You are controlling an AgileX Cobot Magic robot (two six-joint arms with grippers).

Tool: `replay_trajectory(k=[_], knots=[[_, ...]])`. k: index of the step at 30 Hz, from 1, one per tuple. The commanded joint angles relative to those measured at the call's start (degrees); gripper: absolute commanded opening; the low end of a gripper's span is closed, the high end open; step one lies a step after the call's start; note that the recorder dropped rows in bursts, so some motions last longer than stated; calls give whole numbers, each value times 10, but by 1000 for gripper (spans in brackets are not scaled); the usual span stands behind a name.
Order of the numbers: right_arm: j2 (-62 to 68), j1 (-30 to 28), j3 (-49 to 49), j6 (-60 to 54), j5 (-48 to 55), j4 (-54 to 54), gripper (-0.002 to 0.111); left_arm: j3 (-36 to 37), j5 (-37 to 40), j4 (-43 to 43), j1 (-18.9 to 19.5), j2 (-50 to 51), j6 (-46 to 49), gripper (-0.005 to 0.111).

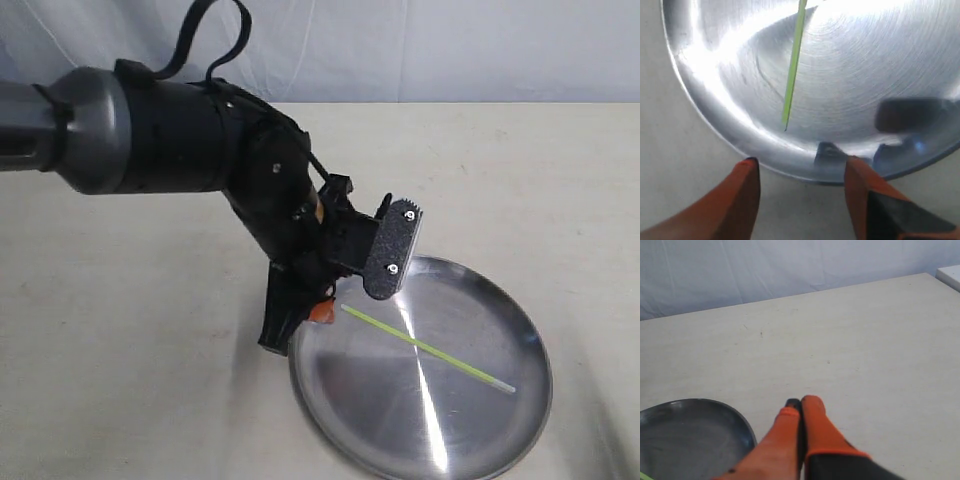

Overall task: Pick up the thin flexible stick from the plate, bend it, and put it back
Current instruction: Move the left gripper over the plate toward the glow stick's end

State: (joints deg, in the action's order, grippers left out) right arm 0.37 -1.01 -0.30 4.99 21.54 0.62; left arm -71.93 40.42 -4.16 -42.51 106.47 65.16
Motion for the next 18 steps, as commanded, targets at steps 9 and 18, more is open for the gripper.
replay_trajectory(k=[9,18], knots=[[-4,-2,3,-3,-9,0,0,-100,72,-24,-23,91,-3,51],[-4,-2,3,-3,-9,0,0,-149,87,-26,-22,155,-3,51]])
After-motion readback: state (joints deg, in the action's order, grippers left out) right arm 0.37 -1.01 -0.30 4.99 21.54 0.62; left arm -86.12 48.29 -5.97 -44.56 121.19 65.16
